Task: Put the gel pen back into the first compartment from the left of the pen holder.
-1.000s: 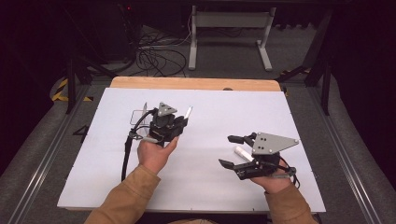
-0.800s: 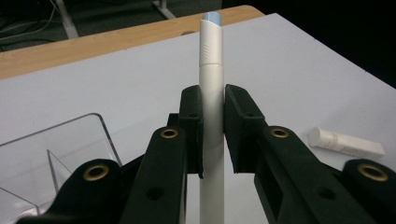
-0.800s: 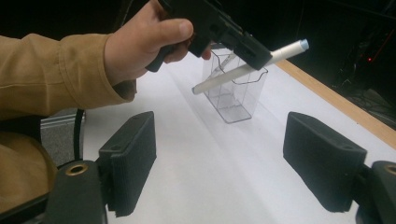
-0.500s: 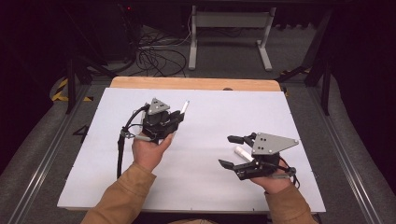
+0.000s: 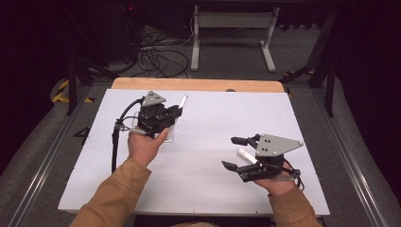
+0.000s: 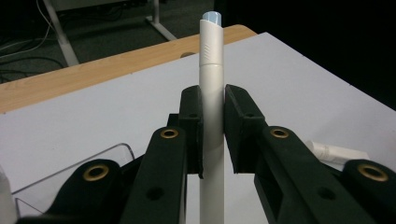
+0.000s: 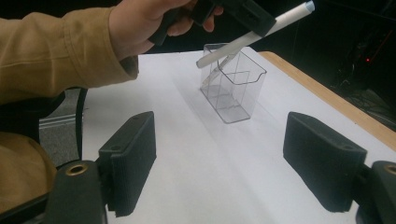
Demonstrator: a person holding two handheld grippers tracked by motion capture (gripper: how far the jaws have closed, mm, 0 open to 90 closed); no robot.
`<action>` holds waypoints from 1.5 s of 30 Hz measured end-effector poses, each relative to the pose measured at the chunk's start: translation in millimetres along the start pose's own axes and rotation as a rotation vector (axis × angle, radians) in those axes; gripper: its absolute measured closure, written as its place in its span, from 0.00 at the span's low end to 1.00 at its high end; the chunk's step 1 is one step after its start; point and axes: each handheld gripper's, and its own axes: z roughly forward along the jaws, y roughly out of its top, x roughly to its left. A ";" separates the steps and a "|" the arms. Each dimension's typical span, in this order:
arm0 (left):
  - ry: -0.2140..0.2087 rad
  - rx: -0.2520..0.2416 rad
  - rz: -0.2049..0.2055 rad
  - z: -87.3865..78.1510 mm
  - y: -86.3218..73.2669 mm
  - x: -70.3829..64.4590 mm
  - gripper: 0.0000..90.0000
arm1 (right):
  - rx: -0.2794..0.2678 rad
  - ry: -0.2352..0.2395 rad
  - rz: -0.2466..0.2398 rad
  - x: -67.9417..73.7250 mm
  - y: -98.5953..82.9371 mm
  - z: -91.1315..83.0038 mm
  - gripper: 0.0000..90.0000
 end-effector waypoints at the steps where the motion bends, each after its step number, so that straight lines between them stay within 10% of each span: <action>1: 0.001 -0.002 0.000 -1.1 2.0 1.3 0.87 | 0.000 0.000 0.000 0.0 0.0 0.0 0.29; 45: 0.131 0.042 0.016 23.7 22.9 69.9 0.86 | -0.010 0.006 0.005 -0.6 0.2 -1.6 0.29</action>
